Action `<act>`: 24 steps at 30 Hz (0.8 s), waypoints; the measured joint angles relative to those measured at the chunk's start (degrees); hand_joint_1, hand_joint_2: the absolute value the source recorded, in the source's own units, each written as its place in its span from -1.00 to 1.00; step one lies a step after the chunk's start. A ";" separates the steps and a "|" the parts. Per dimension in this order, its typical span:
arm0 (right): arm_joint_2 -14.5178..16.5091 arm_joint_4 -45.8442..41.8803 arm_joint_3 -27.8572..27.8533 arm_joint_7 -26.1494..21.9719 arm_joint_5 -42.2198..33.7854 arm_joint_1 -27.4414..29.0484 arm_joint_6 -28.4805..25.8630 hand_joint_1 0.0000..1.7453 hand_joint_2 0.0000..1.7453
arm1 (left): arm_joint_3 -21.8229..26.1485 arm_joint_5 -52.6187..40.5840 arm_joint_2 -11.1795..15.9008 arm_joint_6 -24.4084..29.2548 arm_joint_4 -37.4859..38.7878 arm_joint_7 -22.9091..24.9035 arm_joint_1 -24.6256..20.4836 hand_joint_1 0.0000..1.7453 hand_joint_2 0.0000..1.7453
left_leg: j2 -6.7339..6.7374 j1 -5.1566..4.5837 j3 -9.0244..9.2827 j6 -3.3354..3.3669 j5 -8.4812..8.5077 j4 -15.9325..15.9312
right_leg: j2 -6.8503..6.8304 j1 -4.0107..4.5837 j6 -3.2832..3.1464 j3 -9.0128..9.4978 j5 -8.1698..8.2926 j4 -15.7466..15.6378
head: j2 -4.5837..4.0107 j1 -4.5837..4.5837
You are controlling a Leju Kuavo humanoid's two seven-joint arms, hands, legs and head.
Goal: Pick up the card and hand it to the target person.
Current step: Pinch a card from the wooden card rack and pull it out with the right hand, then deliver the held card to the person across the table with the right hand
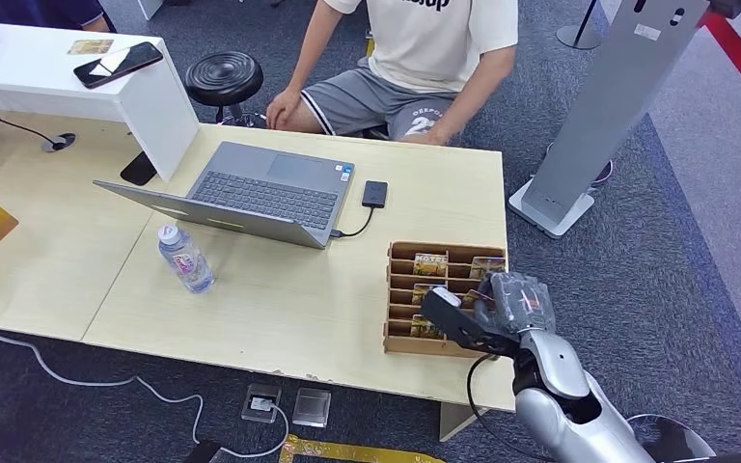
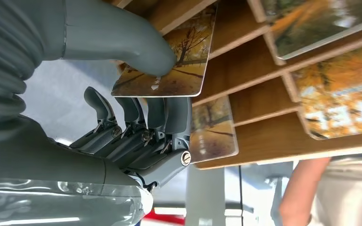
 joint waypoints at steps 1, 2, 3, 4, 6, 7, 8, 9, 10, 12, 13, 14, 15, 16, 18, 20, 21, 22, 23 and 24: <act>-0.07 -0.44 -0.05 0.08 -1.09 -0.25 0.49 0.66 1.00 | 0.00 0.05 0.02 0.00 0.00 0.00 0.01 -1.00 1.00 | 0.00 0.00 0.00 0.00 0.00 0.00 | 0.00 0.00 0.00 -0.01 0.00 0.00 | 0.00 0.00; -0.20 -0.99 -0.10 0.23 -2.03 -0.52 1.00 0.66 1.00 | 0.00 0.12 0.03 -0.01 0.00 0.00 0.02 -1.00 1.00 | 0.00 0.00 0.00 0.00 0.00 0.00 | 0.00 0.00 0.00 -0.01 0.00 0.00 | 0.00 -0.01; -0.37 -1.67 -0.16 0.40 -2.99 -0.84 1.52 0.66 1.00 | 0.00 0.23 0.05 -0.01 0.00 0.00 0.04 -1.00 1.00 | 0.00 0.00 0.00 0.00 0.00 0.00 | 0.00 0.00 0.00 -0.01 0.00 0.00 | 0.00 -0.01; -0.59 -2.49 -0.24 0.58 -4.13 -1.22 2.03 0.66 1.00 | 0.00 0.34 0.07 -0.01 0.01 0.00 0.05 -1.00 1.00 | 0.00 0.00 -0.01 0.00 0.00 0.00 | 0.00 0.00 0.00 -0.02 0.00 0.00 | 0.00 -0.02; -1.12 -4.33 -0.38 0.75 -6.34 -2.11 2.82 0.66 1.00 | 0.01 0.56 0.10 0.00 0.01 -0.01 0.09 -1.00 1.00 | 0.01 0.00 0.00 0.00 0.00 0.00 | 0.01 0.00 0.00 -0.02 0.00 0.00 | 0.00 -0.03; -1.42 -5.28 -0.41 0.82 -7.22 -2.61 3.14 0.66 1.00 | 0.01 0.62 0.11 0.00 0.01 -0.01 0.11 -1.00 1.00 | 0.01 0.00 0.00 0.00 0.00 0.00 | 0.01 0.00 0.00 -0.02 0.00 0.00 | 0.00 -0.03; -1.70 -6.16 -0.41 0.92 -7.82 -3.12 3.43 0.66 1.00 | 0.02 0.67 0.13 0.00 0.00 -0.02 0.13 -1.00 1.00 | 0.01 0.00 0.00 0.00 0.00 0.00 | 0.01 0.00 0.00 -0.02 0.00 0.00 | 0.00 -0.03; -2.00 -7.07 -0.41 1.08 -8.33 -3.67 3.80 0.66 1.00 | 0.02 0.70 0.13 0.00 0.00 -0.02 0.14 -1.00 1.00 | 0.01 0.00 0.00 0.00 0.00 0.00 | 0.01 0.00 0.00 -0.01 0.00 0.00 | 0.00 -0.02; -2.28 -7.92 -0.41 1.32 -8.78 -4.25 4.26 0.66 1.00 | 0.03 0.75 0.14 0.00 0.00 -0.02 0.15 -1.00 1.00 | 0.01 0.00 0.00 0.00 0.00 0.00 | 0.01 0.00 0.00 -0.01 0.00 0.00 | 0.00 -0.02; -2.87 -9.63 -0.41 1.86 -9.41 -5.49 5.20 0.66 1.00 | 0.04 0.92 0.14 0.01 0.00 -0.02 0.16 -1.00 1.00 | 0.01 0.00 0.00 0.00 0.00 0.00 | 0.01 0.00 0.00 -0.01 0.00 0.00 | 0.00 -0.01; -3.15 -10.47 -0.41 2.13 -9.59 -6.12 5.60 0.66 1.00 | 0.04 1.01 0.14 0.01 0.00 -0.02 0.17 -1.00 1.00 | 0.01 0.00 0.01 0.00 0.00 0.00 | 0.01 0.00 0.00 -0.01 0.00 0.00 | 0.00 -0.01; -3.43 -11.31 -0.41 2.34 -9.75 -6.74 5.94 0.66 1.00 | 0.04 1.10 0.14 0.01 0.00 -0.02 0.18 -1.00 1.00 | 0.01 0.00 0.01 0.00 0.00 0.01 | 0.01 0.00 0.00 -0.01 0.00 0.00 | 0.00 -0.01; -3.66 -11.99 -0.41 2.52 -9.85 -7.30 6.23 0.66 1.00 | 0.04 1.15 0.14 0.01 0.00 -0.02 0.19 -1.00 1.00 | 0.01 0.00 0.01 0.00 0.00 0.01 | 0.01 0.00 0.00 -0.01 0.00 0.00 | 0.00 -0.01; -3.91 -12.74 -0.40 2.71 -9.93 -7.79 6.51 0.66 1.00 | 0.04 1.20 0.14 0.00 0.00 -0.03 0.20 -1.00 1.00 | 0.01 0.00 0.00 0.00 0.00 0.01 | 0.01 0.00 0.00 -0.01 0.00 0.00 | 0.00 -0.01; -4.31 -14.01 -0.40 2.96 -10.03 -8.43 6.91 0.66 1.00 | 0.04 1.27 0.14 -0.01 0.00 -0.05 0.21 -1.00 1.00 | 0.01 0.00 0.00 0.00 0.00 0.01 | 0.01 0.00 0.00 -0.02 0.00 0.00 | 0.00 -0.01; -4.60 -15.14 -0.39 3.03 -10.00 -8.79 7.03 0.66 1.00 | 0.04 1.28 0.14 -0.01 0.00 -0.11 0.21 -1.00 1.00 | 0.01 0.00 -0.01 0.00 0.00 0.01 | 0.01 0.00 0.00 -0.02 0.00 0.00 | 0.00 -0.02; -4.66 -15.56 -0.37 2.94 -9.72 -8.91 6.90 0.66 1.00 | 0.04 1.28 0.13 0.00 0.00 -0.15 0.21 -1.00 1.00 | 0.01 0.00 -0.01 0.00 0.00 0.01 | 0.01 0.00 0.00 -0.02 0.00 0.00 | 0.00 -0.02; -4.69 -15.86 -0.34 2.75 -9.13 -9.03 6.64 0.66 1.00 | 0.04 1.28 0.13 0.00 0.00 -0.18 0.20 -1.00 1.00 | 0.01 0.00 -0.01 0.00 0.00 0.00 | 0.01 0.00 0.00 -0.02 0.00 0.00 | 0.00 -0.03; -4.69 -16.08 -0.29 2.44 -8.33 -9.13 6.26 0.66 1.00 | 0.04 1.28 0.12 0.00 0.00 -0.22 0.20 -1.00 1.00 | 0.01 0.00 -0.01 0.00 0.00 0.00 | 0.01 0.00 0.00 -0.02 0.00 0.00 | 0.00 -0.04; -4.63 -16.20 -0.22 1.98 -7.36 -9.21 5.70 0.66 1.00 | 0.04 1.28 0.11 0.01 0.00 -0.28 0.20 -1.00 1.00 | 0.00 0.00 -0.01 0.00 0.00 0.00 | 0.01 0.00 0.00 -0.01 0.00 0.00 | 0.00 -0.04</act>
